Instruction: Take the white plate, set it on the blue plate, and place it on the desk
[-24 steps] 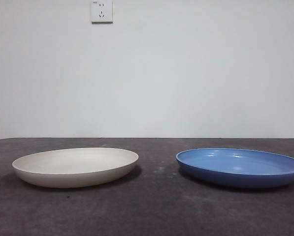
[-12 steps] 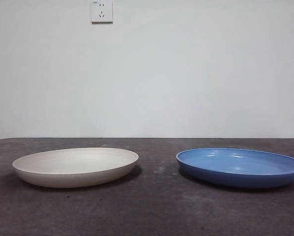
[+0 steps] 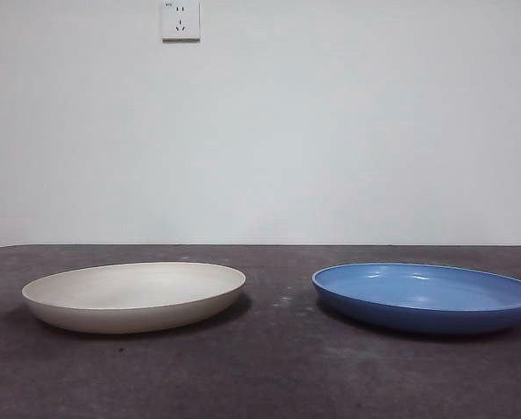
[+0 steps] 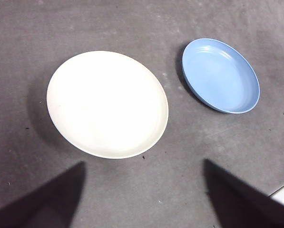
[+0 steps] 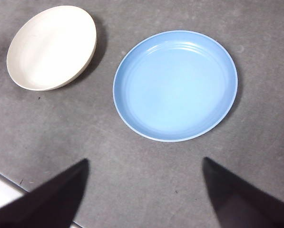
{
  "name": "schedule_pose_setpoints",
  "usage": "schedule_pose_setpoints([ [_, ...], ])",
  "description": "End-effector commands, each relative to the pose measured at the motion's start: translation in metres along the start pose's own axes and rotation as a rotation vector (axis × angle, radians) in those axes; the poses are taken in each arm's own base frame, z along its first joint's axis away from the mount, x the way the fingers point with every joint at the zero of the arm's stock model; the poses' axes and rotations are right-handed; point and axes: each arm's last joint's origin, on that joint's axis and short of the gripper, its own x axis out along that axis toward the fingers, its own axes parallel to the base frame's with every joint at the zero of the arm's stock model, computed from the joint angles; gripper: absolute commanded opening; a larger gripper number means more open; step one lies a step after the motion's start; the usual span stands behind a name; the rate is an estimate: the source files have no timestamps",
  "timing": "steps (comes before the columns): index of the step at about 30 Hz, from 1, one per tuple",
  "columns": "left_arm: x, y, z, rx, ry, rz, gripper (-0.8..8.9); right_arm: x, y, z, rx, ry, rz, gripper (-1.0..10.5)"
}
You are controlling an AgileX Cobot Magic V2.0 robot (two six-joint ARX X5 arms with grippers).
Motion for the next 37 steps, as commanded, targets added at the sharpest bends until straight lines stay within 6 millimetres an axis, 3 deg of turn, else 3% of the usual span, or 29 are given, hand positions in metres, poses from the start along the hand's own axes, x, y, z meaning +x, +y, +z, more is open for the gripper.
schedule_pose_setpoints([
  [1,-0.003,-0.002,0.006,0.024,-0.022,-0.007,4.78,-0.004,0.002,0.004,0.000,-0.019,0.002,4.4],
  [7,0.005,0.002,0.011,-0.012,-0.018,-0.002,4.76,-0.004,0.002,0.004,0.001,-0.019,0.002,4.4],
  [12,0.025,0.013,0.022,-0.054,0.016,0.021,4.69,-0.004,0.002,0.004,0.003,-0.019,0.002,4.4],
  [26,0.121,0.061,0.049,-0.138,0.176,0.167,4.68,-0.004,0.002,0.004,0.004,-0.019,0.002,4.4],
  [37,0.192,0.095,0.038,-0.175,0.301,0.210,4.65,-0.004,0.002,0.004,0.004,-0.019,0.002,4.3],
])
